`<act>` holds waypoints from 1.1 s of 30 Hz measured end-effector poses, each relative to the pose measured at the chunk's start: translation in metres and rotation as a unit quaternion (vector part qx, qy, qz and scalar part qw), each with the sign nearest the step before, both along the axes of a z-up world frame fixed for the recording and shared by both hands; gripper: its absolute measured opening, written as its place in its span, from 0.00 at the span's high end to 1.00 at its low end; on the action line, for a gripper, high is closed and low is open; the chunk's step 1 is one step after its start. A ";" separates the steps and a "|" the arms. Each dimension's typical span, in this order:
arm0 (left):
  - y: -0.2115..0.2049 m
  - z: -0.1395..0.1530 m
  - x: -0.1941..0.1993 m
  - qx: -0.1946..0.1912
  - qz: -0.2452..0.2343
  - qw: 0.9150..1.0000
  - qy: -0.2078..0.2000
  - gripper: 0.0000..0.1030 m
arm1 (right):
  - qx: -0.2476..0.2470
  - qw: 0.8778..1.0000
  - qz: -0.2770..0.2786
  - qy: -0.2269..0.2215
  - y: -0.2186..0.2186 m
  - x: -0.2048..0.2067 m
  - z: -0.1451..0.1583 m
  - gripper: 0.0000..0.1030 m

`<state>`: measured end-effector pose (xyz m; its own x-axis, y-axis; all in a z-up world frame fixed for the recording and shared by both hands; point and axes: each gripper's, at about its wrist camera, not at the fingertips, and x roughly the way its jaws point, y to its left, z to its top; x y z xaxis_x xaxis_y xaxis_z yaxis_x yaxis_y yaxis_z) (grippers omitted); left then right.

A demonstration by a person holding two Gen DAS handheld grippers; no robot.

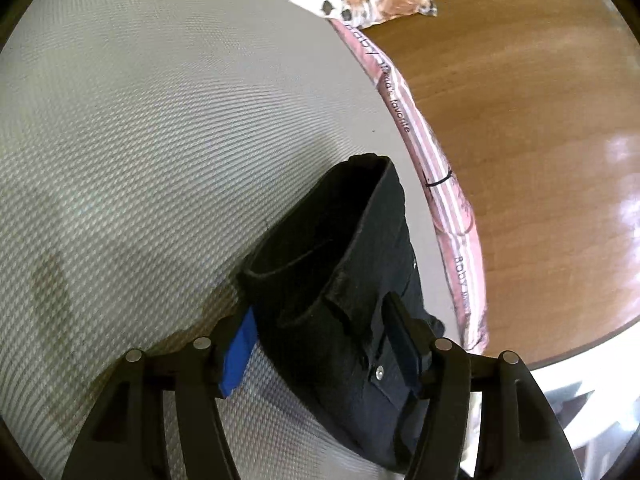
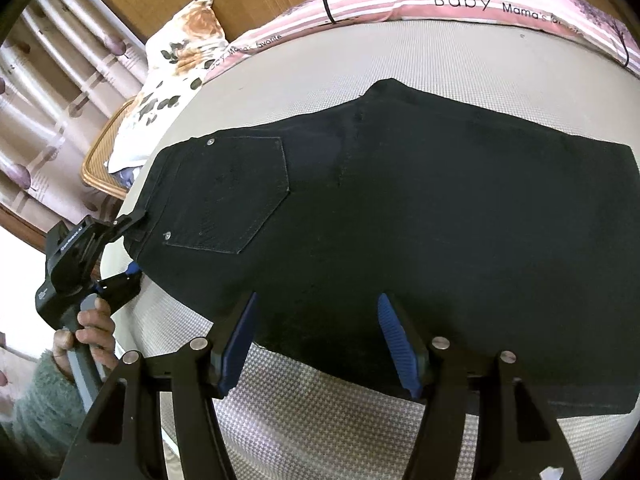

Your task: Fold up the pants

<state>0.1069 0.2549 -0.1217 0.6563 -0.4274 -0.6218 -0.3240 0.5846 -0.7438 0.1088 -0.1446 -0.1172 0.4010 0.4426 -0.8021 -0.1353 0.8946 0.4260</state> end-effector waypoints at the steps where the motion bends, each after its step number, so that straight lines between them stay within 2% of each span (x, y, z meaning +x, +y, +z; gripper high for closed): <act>1: -0.002 0.000 0.002 0.008 -0.003 1.000 -0.005 0.39 | -0.002 1.000 0.001 0.000 0.002 0.001 0.000 0.43; 4: -0.006 0.002 0.003 0.031 -0.014 0.999 -0.018 0.40 | -0.005 1.000 0.006 -0.001 0.005 0.000 0.000 0.43; 7: -0.007 0.001 0.004 0.035 -0.018 0.999 -0.020 0.43 | -0.010 1.000 0.007 -0.003 0.006 0.000 0.001 0.43; 13: -0.002 -0.004 0.013 0.023 -0.010 1.000 -0.012 0.58 | -0.017 1.000 -0.003 -0.003 0.006 0.001 0.000 0.43; 17: -0.006 -0.003 0.014 0.050 -0.007 0.999 -0.007 0.68 | -0.028 1.000 -0.011 -0.003 0.003 0.001 0.000 0.43; 24: -0.025 0.017 0.018 0.124 -0.019 0.992 0.000 0.74 | -0.042 0.999 -0.019 0.000 -0.003 0.001 -0.002 0.43; 33: -0.048 0.062 0.023 0.156 -0.051 0.986 -0.034 0.76 | -0.026 0.999 -0.038 -0.002 -0.019 0.000 0.000 0.41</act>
<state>0.1301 0.2065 -0.0600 0.6645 -0.2872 -0.6899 -0.2081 0.8155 -0.5400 0.1086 -0.1636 -0.1171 0.4343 0.3683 -0.8220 -0.0681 0.9234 0.3778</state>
